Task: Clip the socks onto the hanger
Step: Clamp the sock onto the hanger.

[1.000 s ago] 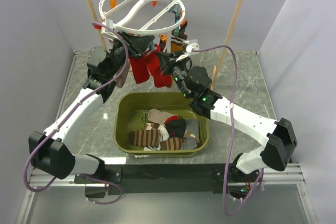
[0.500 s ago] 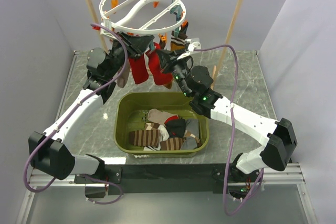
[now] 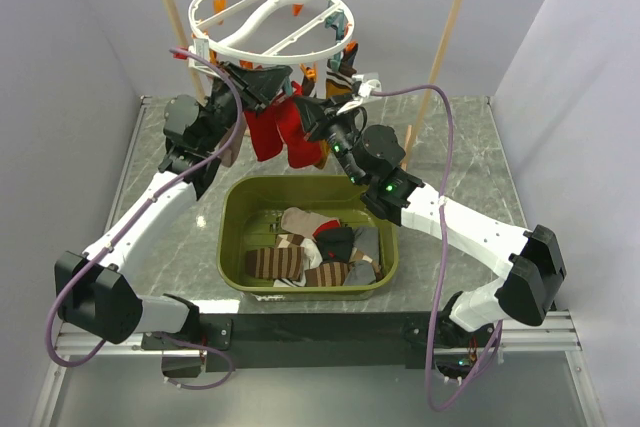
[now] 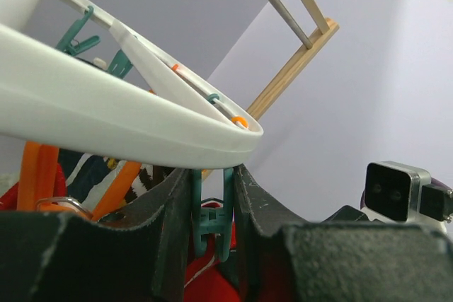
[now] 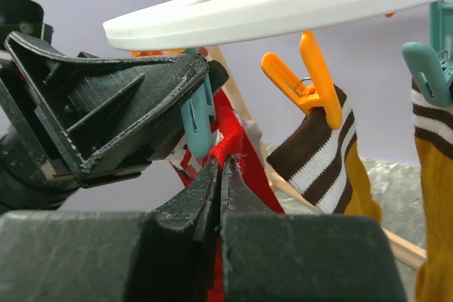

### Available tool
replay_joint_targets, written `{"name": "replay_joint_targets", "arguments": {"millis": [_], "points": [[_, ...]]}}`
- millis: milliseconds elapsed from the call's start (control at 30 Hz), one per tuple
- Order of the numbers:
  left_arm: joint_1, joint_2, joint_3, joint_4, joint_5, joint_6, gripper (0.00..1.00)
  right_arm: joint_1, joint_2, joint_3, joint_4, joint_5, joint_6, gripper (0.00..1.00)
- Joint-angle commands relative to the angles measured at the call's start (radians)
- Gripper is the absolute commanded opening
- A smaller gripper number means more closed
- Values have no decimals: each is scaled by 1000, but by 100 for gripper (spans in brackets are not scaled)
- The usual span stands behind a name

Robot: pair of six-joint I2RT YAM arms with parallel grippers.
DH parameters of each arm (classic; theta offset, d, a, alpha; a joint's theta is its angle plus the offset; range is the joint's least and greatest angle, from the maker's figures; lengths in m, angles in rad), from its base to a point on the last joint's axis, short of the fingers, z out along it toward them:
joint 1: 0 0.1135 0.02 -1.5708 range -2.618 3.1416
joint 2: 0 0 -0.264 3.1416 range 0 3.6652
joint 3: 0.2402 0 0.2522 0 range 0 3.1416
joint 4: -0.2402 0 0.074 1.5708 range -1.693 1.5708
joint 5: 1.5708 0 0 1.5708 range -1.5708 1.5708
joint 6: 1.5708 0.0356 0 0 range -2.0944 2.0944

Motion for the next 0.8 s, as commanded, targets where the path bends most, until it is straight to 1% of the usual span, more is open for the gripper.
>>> {"name": "replay_joint_targets", "arguments": {"millis": [0, 67, 300, 467, 767], "points": [[2, -35, -14, 120, 59, -5, 27, -9, -31, 17, 45, -11, 61, 0], [5, -31, -23, 154, 72, -20, 27, -7, -27, 17, 54, -7, 71, 0], [5, -31, -32, 180, 76, -35, 27, -7, -18, 20, 68, -22, 86, 0], [7, -26, -17, 171, 85, -34, 26, -6, -16, 0, 71, -27, 94, 0], [7, -26, -28, 177, 95, -48, 26, -6, -4, 15, 76, -24, 78, 0]]}}
